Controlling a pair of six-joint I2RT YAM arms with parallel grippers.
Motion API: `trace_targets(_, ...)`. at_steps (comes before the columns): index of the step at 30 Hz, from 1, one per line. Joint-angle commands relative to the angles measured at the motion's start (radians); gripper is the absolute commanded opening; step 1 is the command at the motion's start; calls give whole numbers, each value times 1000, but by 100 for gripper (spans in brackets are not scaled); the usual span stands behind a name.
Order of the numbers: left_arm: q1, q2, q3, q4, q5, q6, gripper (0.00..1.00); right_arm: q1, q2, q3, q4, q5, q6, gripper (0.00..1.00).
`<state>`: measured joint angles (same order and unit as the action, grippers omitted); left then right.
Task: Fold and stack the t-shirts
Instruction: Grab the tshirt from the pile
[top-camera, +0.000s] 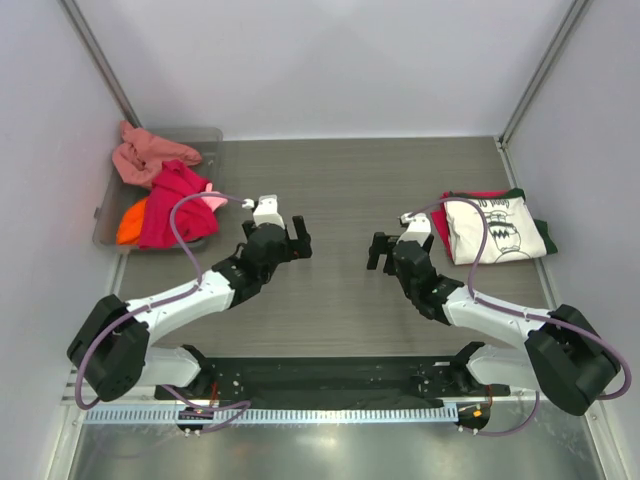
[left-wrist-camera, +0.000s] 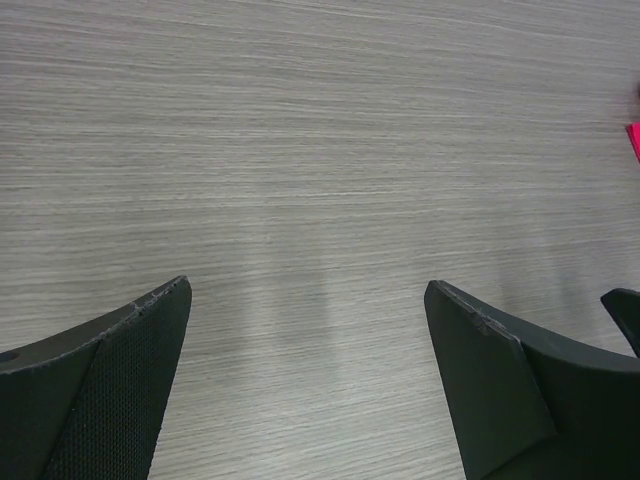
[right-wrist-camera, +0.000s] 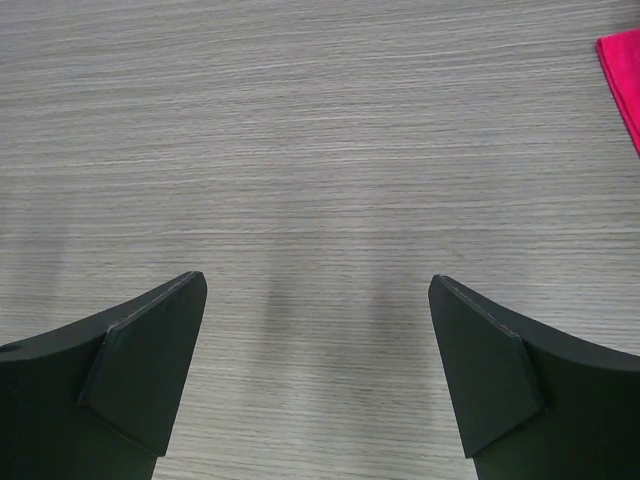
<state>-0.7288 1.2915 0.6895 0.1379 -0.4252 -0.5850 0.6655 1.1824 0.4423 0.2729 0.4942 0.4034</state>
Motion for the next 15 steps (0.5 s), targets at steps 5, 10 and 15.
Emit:
trace_targets(5, 3, -8, 36, -15, -108, 28, 100, 0, 25, 24, 34, 38, 34, 100)
trace_targets(10, 150, -38, 134, -206, -120, -106, 97, 2, 8, 0, 57, 23, 34, 99)
trace_targets(15, 386, -67, 301, -504, -176, -254, 90, 2, 17, 1, 58, 29, 35, 99)
